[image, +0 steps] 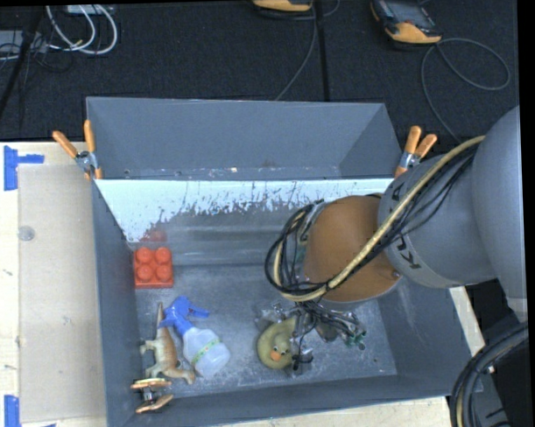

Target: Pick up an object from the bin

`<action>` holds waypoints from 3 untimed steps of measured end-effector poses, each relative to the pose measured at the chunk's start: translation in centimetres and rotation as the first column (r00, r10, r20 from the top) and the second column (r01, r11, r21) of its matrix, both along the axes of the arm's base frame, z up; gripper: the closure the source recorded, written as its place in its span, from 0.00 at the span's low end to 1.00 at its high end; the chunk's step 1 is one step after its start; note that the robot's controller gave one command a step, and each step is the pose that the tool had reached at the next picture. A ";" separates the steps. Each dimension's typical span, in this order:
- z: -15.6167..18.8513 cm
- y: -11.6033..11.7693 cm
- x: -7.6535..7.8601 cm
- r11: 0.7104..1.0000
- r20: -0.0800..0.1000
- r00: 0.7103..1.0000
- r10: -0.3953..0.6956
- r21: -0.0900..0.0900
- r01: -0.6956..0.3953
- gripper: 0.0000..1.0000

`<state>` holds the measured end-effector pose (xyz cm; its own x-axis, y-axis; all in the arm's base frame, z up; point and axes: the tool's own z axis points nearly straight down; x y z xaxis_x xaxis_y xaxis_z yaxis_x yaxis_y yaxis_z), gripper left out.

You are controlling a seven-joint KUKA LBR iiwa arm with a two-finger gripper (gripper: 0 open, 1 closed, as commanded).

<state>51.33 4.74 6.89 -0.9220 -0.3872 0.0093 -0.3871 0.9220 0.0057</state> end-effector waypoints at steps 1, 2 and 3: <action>4.6 -0.4 0.2 1.000 -0.007 1.000 0.023 0.001 -0.023 1.00; 7.8 -0.8 0.5 0.998 0.005 0.998 -0.070 0.001 0.070 1.00; 25.0 -1.6 1.1 0.981 0.002 0.981 -0.195 -0.001 0.195 1.00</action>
Offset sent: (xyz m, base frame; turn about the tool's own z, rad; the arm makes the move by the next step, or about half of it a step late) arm 0.0022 -0.0118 0.0690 0.1387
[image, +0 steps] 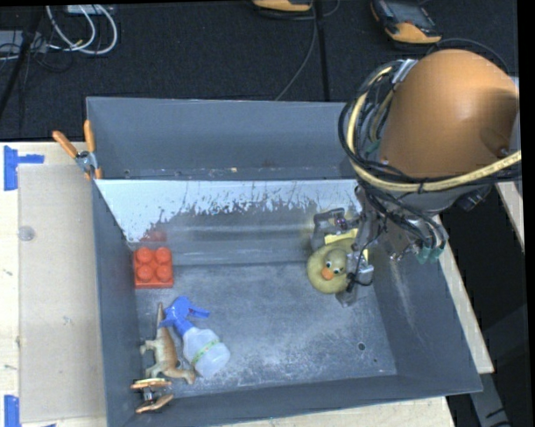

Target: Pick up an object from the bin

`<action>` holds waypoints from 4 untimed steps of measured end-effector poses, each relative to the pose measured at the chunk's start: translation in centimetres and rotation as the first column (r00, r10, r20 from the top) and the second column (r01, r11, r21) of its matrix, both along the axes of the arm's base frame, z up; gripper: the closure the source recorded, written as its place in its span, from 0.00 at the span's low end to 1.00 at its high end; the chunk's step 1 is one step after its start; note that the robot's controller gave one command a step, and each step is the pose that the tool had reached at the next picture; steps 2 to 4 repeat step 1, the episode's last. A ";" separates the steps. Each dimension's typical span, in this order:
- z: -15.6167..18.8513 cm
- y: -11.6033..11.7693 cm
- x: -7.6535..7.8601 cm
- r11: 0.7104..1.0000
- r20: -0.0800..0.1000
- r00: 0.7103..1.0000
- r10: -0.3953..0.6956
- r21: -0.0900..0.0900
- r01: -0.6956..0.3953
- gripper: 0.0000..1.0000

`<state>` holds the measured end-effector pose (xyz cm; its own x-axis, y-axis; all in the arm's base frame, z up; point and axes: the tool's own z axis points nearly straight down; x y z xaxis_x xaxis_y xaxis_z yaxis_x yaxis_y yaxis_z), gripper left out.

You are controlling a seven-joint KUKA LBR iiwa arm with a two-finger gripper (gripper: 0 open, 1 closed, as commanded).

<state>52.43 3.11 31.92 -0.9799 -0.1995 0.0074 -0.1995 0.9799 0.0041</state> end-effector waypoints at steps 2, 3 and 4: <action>-0.2 0.0 0.0 1.000 -0.004 1.000 0.000 0.000 0.000 1.00; -0.2 0.0 0.0 1.000 -0.004 1.000 0.000 0.000 0.000 1.00; -0.2 0.0 0.0 1.000 -0.004 1.000 0.000 0.000 0.000 1.00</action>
Offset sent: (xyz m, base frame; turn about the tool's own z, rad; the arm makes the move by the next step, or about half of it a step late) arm -0.0395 -0.0001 0.0433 -0.1214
